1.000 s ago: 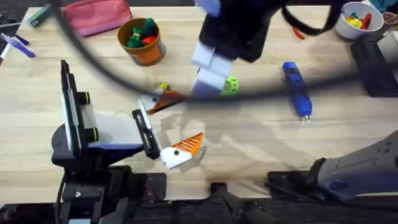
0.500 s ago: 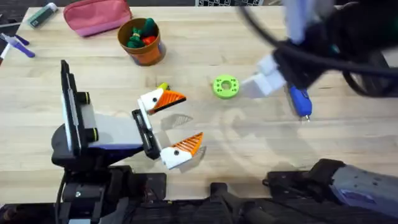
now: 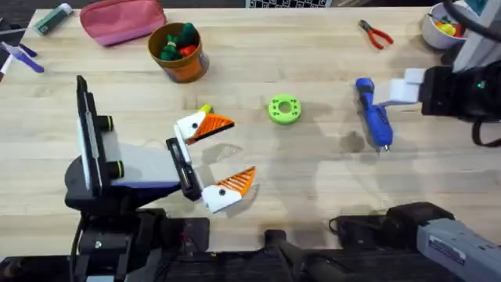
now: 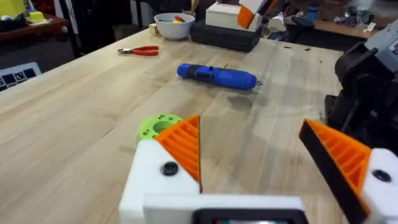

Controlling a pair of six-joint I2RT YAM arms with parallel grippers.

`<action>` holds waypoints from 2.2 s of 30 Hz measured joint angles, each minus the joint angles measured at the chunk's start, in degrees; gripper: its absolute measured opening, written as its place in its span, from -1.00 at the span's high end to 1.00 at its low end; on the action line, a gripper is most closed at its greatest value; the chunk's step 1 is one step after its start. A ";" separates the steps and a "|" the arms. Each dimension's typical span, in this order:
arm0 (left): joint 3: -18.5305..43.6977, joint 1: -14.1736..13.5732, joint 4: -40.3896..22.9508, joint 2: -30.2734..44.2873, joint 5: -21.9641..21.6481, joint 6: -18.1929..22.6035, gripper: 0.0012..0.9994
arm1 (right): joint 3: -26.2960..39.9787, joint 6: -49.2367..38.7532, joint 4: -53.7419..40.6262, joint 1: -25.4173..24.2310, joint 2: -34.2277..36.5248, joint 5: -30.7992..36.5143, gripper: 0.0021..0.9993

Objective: Pick up the gripper from the table and insert it into the empty holder that is missing its gripper. Then pick up a screw, insert it into the mounting hole, and use the screwdriver to tighten it. Finally, clean up the table by picking up the vegetable and placing it into the bucket.

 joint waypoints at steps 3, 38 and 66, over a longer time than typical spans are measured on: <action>0.00 0.00 0.00 0.00 0.00 0.00 -0.97 | -0.02 0.17 -0.02 -1.66 1.06 0.00 -0.99; 0.00 0.00 0.07 0.00 -0.11 0.30 0.97 | -0.15 -2.50 8.10 -3.87 19.16 -0.04 -0.99; 0.00 0.00 0.07 0.00 -0.09 0.30 0.97 | -0.17 -22.28 21.26 -11.06 38.39 -4.15 -0.99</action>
